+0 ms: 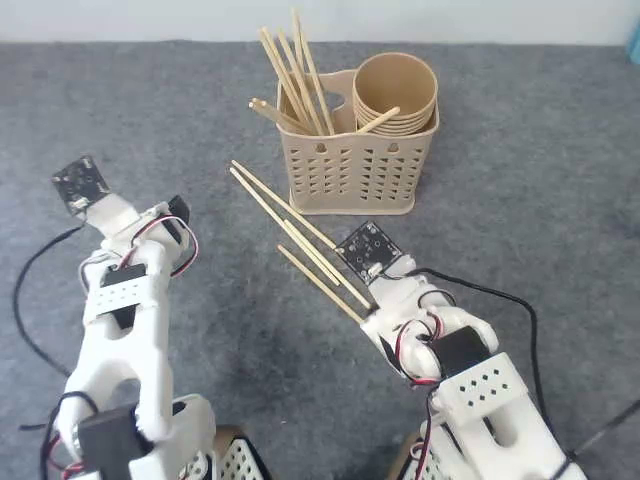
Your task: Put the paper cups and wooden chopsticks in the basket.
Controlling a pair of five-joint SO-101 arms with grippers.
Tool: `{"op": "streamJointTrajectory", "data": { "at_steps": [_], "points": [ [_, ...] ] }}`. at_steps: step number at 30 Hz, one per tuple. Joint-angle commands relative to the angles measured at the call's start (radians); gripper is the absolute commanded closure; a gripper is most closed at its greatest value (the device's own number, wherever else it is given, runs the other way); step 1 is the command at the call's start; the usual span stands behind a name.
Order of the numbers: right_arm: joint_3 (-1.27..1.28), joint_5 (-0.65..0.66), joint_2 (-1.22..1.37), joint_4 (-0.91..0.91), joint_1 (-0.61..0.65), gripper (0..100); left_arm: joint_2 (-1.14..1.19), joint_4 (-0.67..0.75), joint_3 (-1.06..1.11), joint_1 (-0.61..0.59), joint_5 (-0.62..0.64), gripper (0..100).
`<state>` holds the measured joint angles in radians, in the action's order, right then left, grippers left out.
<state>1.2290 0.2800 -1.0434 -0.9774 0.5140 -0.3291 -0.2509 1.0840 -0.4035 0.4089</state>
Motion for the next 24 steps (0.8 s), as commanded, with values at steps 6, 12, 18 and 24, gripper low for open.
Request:
{"op": "streamJointTrajectory", "data": {
  "at_steps": [6, 12, 18, 24],
  "points": [
    [-0.054, -0.046, 0.242, 0.249, 0.131, 92.5, -0.005, -0.003, -0.042, -0.008, 0.008, 77],
    [-0.244, -0.048, 0.581, 0.282, 0.12, 92.4, -0.005, -0.003, -0.042, -0.008, 0.008, 77],
    [-0.456, -0.041, 0.863, 0.282, 0.088, 92.4, -0.005, -0.003, -0.045, -0.008, 0.008, 77],
    [-0.615, -0.038, 1.061, 0.274, 0.028, 92.4, -0.005, -0.003, -0.047, -0.008, 0.008, 77]
  ]
}}
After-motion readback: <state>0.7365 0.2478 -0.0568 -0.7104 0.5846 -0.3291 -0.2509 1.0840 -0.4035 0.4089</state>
